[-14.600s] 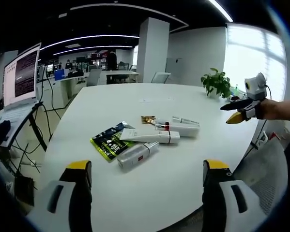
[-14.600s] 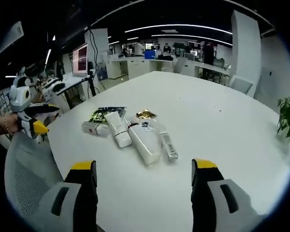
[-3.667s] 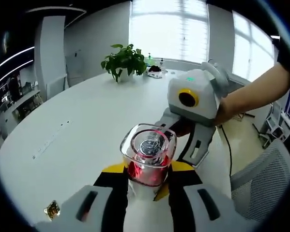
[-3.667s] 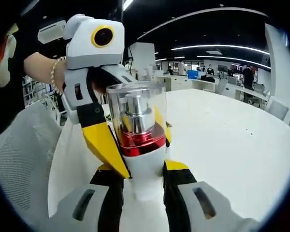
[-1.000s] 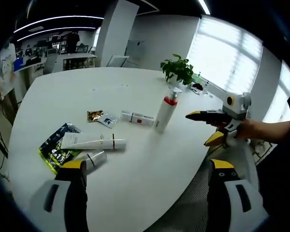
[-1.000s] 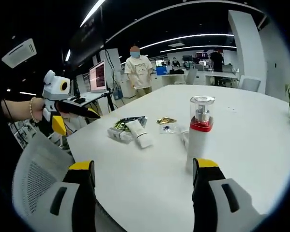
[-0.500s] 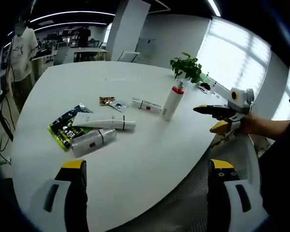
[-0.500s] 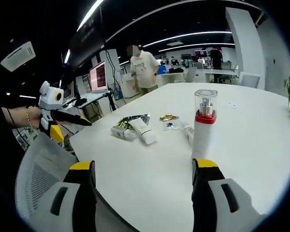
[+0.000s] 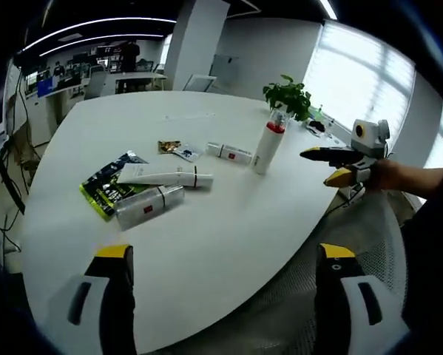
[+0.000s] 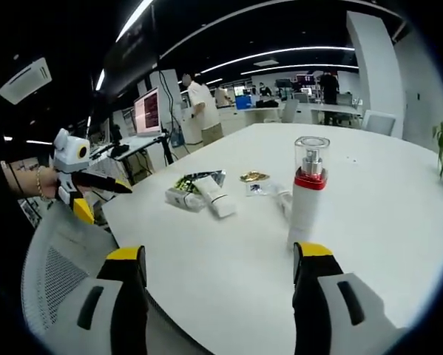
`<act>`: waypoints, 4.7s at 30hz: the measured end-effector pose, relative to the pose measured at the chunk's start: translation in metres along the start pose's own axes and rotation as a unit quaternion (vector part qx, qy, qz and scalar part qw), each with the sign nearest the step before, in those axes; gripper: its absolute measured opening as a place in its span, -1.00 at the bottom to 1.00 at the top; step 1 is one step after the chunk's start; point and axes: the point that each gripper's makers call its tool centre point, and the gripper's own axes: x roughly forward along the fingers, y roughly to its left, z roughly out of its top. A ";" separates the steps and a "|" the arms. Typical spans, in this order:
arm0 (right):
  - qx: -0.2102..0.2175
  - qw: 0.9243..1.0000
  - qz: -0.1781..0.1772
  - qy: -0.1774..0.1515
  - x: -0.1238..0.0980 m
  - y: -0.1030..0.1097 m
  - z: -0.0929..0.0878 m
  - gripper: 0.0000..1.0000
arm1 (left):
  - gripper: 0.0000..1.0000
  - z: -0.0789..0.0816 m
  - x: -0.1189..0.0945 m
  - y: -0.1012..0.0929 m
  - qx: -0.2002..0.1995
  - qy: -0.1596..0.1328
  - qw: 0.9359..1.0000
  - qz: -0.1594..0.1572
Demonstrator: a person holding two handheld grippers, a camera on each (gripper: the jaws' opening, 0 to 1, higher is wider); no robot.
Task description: Arrange the skincare products in the storage area until every visible bottle or jar stands upright without overlapping.
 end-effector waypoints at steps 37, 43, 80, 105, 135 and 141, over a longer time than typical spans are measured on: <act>-0.183 0.973 0.005 0.141 0.067 0.004 0.086 0.42 | 0.87 0.003 0.003 0.011 -0.009 -0.024 1.000 -0.008; -0.201 0.965 -0.003 0.168 0.084 -0.004 0.094 0.41 | 0.87 0.004 0.002 0.009 -0.006 -0.027 1.000 -0.012; -0.155 0.900 -0.033 0.407 0.190 -0.087 0.037 0.00 | 0.81 -0.004 0.004 0.012 -0.007 -0.011 1.000 -0.014; -0.096 0.876 -0.037 0.471 0.186 -0.112 -0.011 -0.41 | 0.80 -0.008 0.006 0.017 -0.032 -0.001 0.999 -0.005; -0.217 0.899 -0.001 0.382 0.199 -0.087 0.023 -0.62 | 0.76 0.008 0.002 0.009 -0.034 -0.026 0.999 -0.003; -0.234 0.905 0.009 0.356 0.196 -0.080 0.040 -0.63 | 0.77 0.014 0.000 0.009 -0.020 -0.031 0.999 -0.003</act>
